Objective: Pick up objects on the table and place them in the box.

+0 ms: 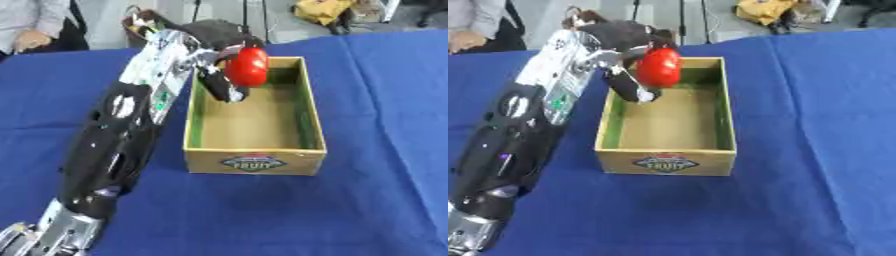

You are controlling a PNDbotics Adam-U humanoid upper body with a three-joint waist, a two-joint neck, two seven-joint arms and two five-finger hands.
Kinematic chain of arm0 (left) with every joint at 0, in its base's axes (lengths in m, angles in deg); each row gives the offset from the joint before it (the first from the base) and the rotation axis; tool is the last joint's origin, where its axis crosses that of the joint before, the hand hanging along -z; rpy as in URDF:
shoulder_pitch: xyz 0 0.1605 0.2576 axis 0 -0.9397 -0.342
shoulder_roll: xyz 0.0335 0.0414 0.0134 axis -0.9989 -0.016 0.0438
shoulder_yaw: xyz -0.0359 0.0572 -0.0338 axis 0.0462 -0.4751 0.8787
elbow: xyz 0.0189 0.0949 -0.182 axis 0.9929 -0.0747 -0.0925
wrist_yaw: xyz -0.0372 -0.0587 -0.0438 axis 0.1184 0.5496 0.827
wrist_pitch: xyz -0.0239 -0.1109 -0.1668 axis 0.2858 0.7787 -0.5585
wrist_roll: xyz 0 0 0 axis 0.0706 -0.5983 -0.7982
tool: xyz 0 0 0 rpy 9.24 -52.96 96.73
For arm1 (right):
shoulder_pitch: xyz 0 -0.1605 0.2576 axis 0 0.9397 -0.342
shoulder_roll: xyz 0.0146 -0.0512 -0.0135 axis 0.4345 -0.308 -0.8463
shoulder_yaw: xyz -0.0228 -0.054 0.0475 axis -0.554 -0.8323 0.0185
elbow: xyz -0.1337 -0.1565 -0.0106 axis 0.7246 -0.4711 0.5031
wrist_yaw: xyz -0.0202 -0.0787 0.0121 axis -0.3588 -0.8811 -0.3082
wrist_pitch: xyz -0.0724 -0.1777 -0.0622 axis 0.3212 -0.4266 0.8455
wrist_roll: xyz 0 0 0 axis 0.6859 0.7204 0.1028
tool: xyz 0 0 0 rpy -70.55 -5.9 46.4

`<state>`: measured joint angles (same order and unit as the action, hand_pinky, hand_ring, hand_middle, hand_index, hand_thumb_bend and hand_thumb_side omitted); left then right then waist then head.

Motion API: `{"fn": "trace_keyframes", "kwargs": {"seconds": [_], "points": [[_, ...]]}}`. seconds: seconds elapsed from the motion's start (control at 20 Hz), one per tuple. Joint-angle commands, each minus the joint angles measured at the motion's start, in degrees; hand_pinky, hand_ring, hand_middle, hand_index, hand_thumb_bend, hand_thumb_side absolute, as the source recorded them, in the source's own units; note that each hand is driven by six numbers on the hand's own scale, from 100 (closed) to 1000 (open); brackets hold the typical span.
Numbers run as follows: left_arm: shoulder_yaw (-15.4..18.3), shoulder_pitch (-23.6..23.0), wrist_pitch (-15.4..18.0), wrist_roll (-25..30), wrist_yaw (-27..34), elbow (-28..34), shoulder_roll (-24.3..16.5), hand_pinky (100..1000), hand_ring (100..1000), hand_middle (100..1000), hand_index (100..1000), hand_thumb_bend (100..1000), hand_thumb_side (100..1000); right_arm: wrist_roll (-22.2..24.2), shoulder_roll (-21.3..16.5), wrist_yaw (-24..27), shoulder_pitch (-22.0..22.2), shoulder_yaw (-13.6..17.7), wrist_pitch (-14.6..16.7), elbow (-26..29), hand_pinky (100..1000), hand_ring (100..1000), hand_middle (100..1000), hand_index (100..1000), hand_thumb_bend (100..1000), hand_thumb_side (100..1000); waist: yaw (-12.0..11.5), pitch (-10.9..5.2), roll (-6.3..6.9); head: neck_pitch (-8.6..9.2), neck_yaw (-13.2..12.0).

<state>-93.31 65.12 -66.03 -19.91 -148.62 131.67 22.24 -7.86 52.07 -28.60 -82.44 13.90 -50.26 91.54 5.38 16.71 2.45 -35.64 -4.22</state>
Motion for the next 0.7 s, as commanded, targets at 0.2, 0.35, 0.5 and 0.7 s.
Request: {"fn": "trace_keyframes", "kwargs": {"seconds": [0.2, 0.35, 0.5, 0.7], "points": [[-0.5, 0.2, 1.9, -0.4, -4.6, -3.0, 1.8, 100, 353, 454, 495, 100, 272, 0.0, -0.9, 0.3, -0.8, 0.0, 0.0, 0.9, 750, 764, 629, 763, 100, 1000, 0.3, -0.89, -0.1, -0.13, 0.3], [-0.6, 0.0, 2.4, -0.4, -5.8, -4.6, 2.3, 100, 374, 473, 529, 100, 273, 0.0, -0.8, 0.3, -0.9, 0.0, 0.0, 0.9, 749, 764, 629, 762, 100, 1000, 0.4, -0.84, -0.06, -0.06, 0.4], [-1.0, 0.0, 3.5, -0.1, -6.7, -5.3, 2.6, 100, 430, 520, 640, 100, 263, -0.1, -0.8, 0.3, -0.9, 0.0, 0.0, 0.9, 749, 763, 628, 763, 100, 1000, 0.4, -0.84, 0.02, 0.06, 0.4], [-1.3, 0.1, 5.6, 1.6, -7.8, -5.2, 2.7, 350, 632, 750, 929, 100, 459, -0.1, -0.7, 0.3, -0.9, 0.0, -0.1, 0.9, 749, 763, 628, 763, 100, 1000, 0.5, -0.9, 0.07, 0.13, 0.3]]}}
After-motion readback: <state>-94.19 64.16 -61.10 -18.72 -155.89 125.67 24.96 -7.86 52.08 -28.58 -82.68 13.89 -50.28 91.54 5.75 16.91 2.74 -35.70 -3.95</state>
